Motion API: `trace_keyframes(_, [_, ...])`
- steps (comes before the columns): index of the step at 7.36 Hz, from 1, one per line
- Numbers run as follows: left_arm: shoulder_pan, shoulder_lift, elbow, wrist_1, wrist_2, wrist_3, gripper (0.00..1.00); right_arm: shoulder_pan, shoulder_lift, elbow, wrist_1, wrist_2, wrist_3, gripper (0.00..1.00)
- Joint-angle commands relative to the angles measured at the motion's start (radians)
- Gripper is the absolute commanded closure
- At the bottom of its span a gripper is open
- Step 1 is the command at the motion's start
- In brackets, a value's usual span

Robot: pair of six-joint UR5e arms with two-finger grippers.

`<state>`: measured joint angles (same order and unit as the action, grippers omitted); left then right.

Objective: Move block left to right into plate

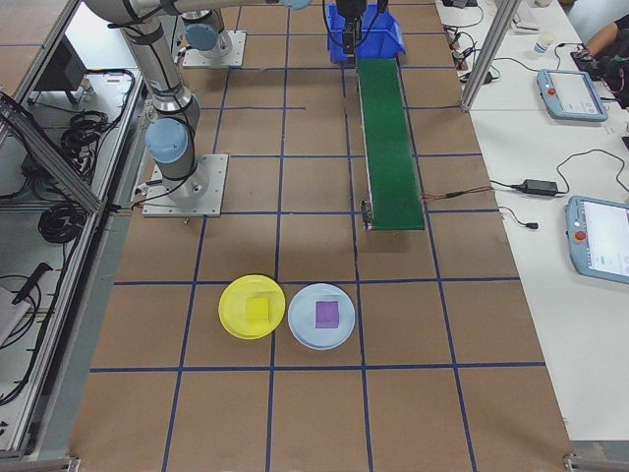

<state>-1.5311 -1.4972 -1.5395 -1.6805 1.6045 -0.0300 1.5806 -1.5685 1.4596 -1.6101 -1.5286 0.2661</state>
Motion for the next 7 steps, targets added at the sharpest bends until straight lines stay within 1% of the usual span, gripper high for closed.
trace_keyframes(1, [0.002, 0.000, -0.001, 0.002, 0.000, 0.001, 0.00, 0.003, -0.005, 0.042, 0.004, 0.010, 0.013, 0.00])
trace_keyframes(5, [0.008, 0.000, -0.004, 0.002, 0.000, -0.002, 0.00, 0.002, -0.004, 0.045, 0.001, 0.008, 0.008, 0.00])
trace_keyframes(6, [0.006, 0.000, -0.004, 0.007, -0.001, -0.004, 0.00, 0.004, -0.004, 0.047, 0.001, 0.008, -0.026, 0.00])
trace_keyframes(7, [0.003, 0.000, -0.005, 0.013, -0.002, -0.007, 0.00, 0.004, -0.004, 0.048, 0.001, 0.001, -0.157, 0.00])
